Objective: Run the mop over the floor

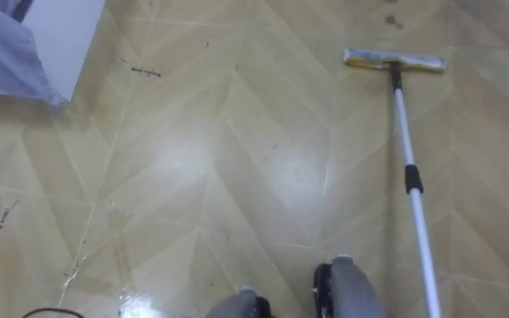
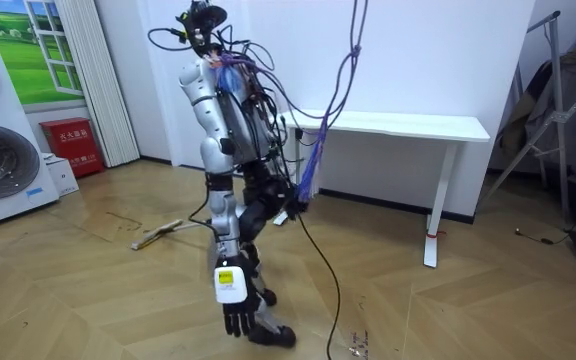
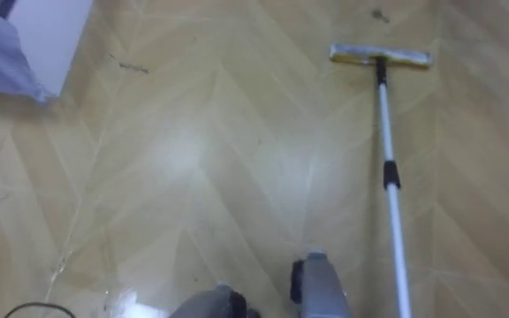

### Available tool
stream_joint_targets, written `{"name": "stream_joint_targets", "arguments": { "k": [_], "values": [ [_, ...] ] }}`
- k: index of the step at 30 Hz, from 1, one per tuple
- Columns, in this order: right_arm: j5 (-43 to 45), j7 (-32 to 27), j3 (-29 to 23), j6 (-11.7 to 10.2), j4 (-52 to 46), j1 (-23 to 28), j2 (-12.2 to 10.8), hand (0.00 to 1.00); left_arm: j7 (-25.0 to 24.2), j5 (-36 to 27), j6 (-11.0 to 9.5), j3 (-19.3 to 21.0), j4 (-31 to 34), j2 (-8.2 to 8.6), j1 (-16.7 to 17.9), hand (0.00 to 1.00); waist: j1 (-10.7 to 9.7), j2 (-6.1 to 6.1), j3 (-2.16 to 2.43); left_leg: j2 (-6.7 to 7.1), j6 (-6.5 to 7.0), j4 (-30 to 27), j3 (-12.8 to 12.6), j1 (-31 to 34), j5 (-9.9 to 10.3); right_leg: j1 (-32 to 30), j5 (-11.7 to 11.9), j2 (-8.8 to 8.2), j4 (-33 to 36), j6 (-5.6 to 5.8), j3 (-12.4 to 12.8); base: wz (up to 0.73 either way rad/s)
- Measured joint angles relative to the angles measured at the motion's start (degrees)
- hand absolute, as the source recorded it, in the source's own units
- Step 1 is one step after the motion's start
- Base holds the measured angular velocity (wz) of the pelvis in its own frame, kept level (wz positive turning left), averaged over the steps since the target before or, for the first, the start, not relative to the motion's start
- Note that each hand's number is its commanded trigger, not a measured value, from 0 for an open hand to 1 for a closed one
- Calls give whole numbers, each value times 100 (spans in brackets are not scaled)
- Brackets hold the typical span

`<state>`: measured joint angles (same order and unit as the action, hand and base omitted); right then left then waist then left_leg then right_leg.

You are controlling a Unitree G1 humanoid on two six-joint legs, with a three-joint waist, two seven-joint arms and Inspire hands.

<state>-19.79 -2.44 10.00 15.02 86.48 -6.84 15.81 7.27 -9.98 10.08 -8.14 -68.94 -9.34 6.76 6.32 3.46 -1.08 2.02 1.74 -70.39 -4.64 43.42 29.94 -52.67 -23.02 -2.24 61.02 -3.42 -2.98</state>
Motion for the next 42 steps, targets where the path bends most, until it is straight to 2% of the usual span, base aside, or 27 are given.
{"name": "stream_joint_targets", "arguments": {
  "k": [2, 3, 4, 6, 7, 9, 10, 12, 14, 15, 16, 18, 20, 23, 25, 26, 29, 30, 31, 32, 34, 35, 36, 37, 38, 40, 42],
  "values": [
    [20, -49, 26, 38, -50, -636, 201, 100, 16, -180, -4, -126, 110, -21, 34, 0, 205, -142, -46, -121, -67, -852, 20, 323, -732, 114, -250, 156, 177, -35, 78, -34],
    [-23, -77, 135, 40, -231, -1111, 273, 100, 21, -196, -17, -211, 173, -51, 36, 0, 275, -263, -99, -153, -158, -1228, 18, 539, -1287, 195, -343, 228, 232, -110, 150, -23],
    [-66, -66, 177, 6, -339, -1311, 342, 100, 34, -181, -25, -231, 207, -65, 38, 0, 309, -314, -102, -161, -156, -1329, 17, 637, -1371, 229, -379, 289, 230, -122, 195, -19],
    [-261, 50, 200, -169, -609, -1947, 481, 100, 78, -139, -56, -188, 351, -116, 38, 0, 507, -436, -117, -251, -102, -719, 13, 1092, -1076, 396, -442, 436, 116, -116, 259, -13],
    [-357, 87, 219, -285, -668, -2127, 470, 100, 76, -94, -52, -187, 368, -135, 52, 0, 542, -466, -117, -222, -98, 165, 26, 1215, -1036, 569, -497, 451, -24, -135, 249, 5],
    [-582, 199, 204, -351, -664, -2070, 463, 100, 24, -58, -31, -178, 378, -158, 42, 0, 517, -446, -109, -175, -18, 1605, 18, 1191, -1266, 977, -675, 455, -270, -96, 248, 45],
    [-740, 278, 178, -348, -640, -1819, 470, 100, -66, -19, -31, -164, 367, -200, 39, 0, 469, -465, -53, -106, 149, 1793, -25, 1123, -1434, 1192, -843, 401, -366, -31, 303, 68],
    [-952, 342, 167, -359, -595, -1216, 567, 100, -175, 149, -33, -115, 409, -201, -47, 0, 371, -412, -22, -50, 565, 1786, -214, 899, -1216, 1421, -989, 302, -331, 88, 379, 83],
    [-944, 393, 182, -372, -223, -618, 626, 100, -219, 409, -30, -93, 494, -163, -138, 0, 346, -320, 3, -2, 803, 1748, -464, 663, -1018, 1450, -830, 151, 104, 376, 432, 56],
    [-898, 327, 261, -370, -20, -246, 638, 100, -221, 472, -69, -77, 547, -118, -178, 0, 335, -203, 19, 70, 855, 1744, -467, 524, -880, 1432, -595, 87, 364, 550, 429, 10],
    [-836, 233, 316, -370, 33, 137, 611, 100, -222, 502, -92, -75, 585, -110, -219, 0, 271, -96, 68, 134, 894, 1770, -441, 443, -817, 1338, -281, 31, 584, 592, 395, 0],
    [-786, 107, 347, -371, 31, 498, 559, 100, -155, 515, -173, -65, 633, -89, -240, 0, 140, 110, 63, 272, 874, 1817, -116, 353, -741, 1080, -39, 54, 838, 573, 422, -45],
    [-629, -62, 389, -371, 29, 659, 433, 100, -85, 514, -221, -57, 612, -57, -243, 0, 91, 202, 59, 395, 781, 1972, 231, 207, -658, 543, -73, 84, 928, 540, 447, -95],
    [-316, -243, 443, -368, 23, 692, 83, 100, 20, 511, -207, -8, 544, 0, -133, 0, -76, 226, 3, 511, 629, 2291, 705, -296, -601, 276, -43, 168, -327, 486, 389, -98],
    [-59, -263, 434, -200, -59, 560, -83, 100, 139, 509, -140, 26, 531, 41, -59, 0, -169, 214, -9, 656, 488, 2416, 1035, -620, -485, 502, 337, 182, -1517, 365, 322, -57],
    [-40, -270, 432, -136, -81, 522, -77, 100, 149, 505, -126, 31, 528, 61, -63, 0, -176, 237, 1, 681, 447, 2384, 1101, -639, -446, 551, 423, 132, -1542, 336, 268, -11],
    [145, -320, 141, 186, 48, -28, 57, 100, 274, 324, -56, 25, 538, 62, -56, 0, -116, 195, -14, 672, 233, 1843, 1003, -620, -360, 725, 367, -367, -1171, 160, -344, 42],
    [191, -307, 89, 239, 79, -362, 225, 100, 344, 137, 33, -23, 552, 17, -52, 0, -35, 119, -29, 591, -45, 1234, 740, -385, -511, 750, 151, -504, -882, 85, -474, 57],
    [158, -294, 104, 213, 80, -720, 424, 100, 380, 31, 90, -229, 670, -113, -3, 0, 120, -14, -21, 441, -432, 471, 493, -41, -881, 737, -73, -533, -613, 64, -490, 54],
    [139, -278, 117, 178, 67, -913, 514, 100, 391, -13, 88, -305, 738, -186, 52, 0, 202, -87, -32, 366, -487, 113, 400, 143, -1143, 741, -161, -516, -505, 52, -488, 30],
    [-59, -199, 262, -68, -111, -1566, 731, 100, 474, -179, 109, -458, 1127, -507, 392, 0, 572, -405, -68, 9, -424, -986, 100, 818, -2583, 780, -405, -426, -226, -115, -491, -3],
    [-77, -155, 297, -111, -219, -1701, 768, 100, 479, -178, 104, -462, 1206, -550, 506, 0, 642, -478, -90, -52, -409, -1156, 68, 954, -2918, 813, -460, -394, -198, -140, -483, 0],
    [-168, -25, 347, -201, -352, -1914, 846, 100, 464, -158, 124, -461, 1255, -562, 652, 0, 737, -567, -99, -102, -323, -1356, 92, 1154, -2952, 892, -561, -340, -175, -168, -516, 9],
    [-334, 87, 344, -246, -415, -2063, 883, 100, 399, -157, 193, -465, 1259, -560, 763, 0, 825, -632, -127, -148, -157, -1195, 82, 1268, -2558, 971, -634, -322, -160, -146, -539, 14],
    [-413, 138, 352, -241, -420, -2099, 879, 100, 343, -151, 215, -464, 1254, -558, 799, 0, 829, -642, -122, -144, -142, -957, 91, 1292, -2353, 1032, -670, -322, -164, -150, -568, 25],
    [-740, 236, 343, -271, -419, -1825, 882, 100, 103, -145, 247, -442, 1270, -559, 887, 0, 794, -519, -144, -120, -126, 880, 96, 1101, -1759, 1361, -847, -232, -298, -106, -596, 50],
    [-990, 308, 361, -316, -407, -1412, 880, 100, -19, -30, 248, -350, 1259, -554, 769, 0, 744, -460, -107, -40, 59, 1808, 22, 946, -1527, 1485, -976, -271, -431, -18, -590, 63]
  ]
}}
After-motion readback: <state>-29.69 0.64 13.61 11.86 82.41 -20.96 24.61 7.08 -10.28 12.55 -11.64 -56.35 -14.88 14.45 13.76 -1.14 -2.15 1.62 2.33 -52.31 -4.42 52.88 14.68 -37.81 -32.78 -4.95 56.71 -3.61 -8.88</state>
